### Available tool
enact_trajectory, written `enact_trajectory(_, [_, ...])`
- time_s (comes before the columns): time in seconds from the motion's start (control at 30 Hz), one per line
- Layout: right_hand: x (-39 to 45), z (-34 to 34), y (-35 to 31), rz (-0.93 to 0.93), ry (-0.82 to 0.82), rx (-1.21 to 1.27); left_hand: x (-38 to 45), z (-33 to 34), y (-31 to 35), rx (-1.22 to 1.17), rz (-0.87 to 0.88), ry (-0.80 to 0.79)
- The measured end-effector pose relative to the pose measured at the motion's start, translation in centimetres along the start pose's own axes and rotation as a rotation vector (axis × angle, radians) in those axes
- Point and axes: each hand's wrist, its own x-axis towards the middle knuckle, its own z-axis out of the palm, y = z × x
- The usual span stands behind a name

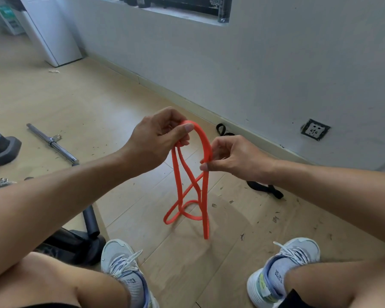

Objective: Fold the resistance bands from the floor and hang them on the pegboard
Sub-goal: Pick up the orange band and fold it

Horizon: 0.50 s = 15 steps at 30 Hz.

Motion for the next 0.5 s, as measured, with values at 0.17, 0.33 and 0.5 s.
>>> enact_trajectory(0.17, [0.5, -0.7, 0.1, -0.023, 0.136, -0.105, 0.1, -0.2, 0.1, 0.030, 0.008, 0.046])
enact_trajectory(0.33, [0.3, -1.7, -0.1, -0.057, 0.264, -0.188, 0.3, -0.2, -0.2, 0.085, 0.012, 0.100])
enact_trajectory(0.5, [0.2, -2.1, -0.6, -0.114, 0.368, -0.225, 0.4, -0.2, 0.0, 0.043, -0.009, 0.161])
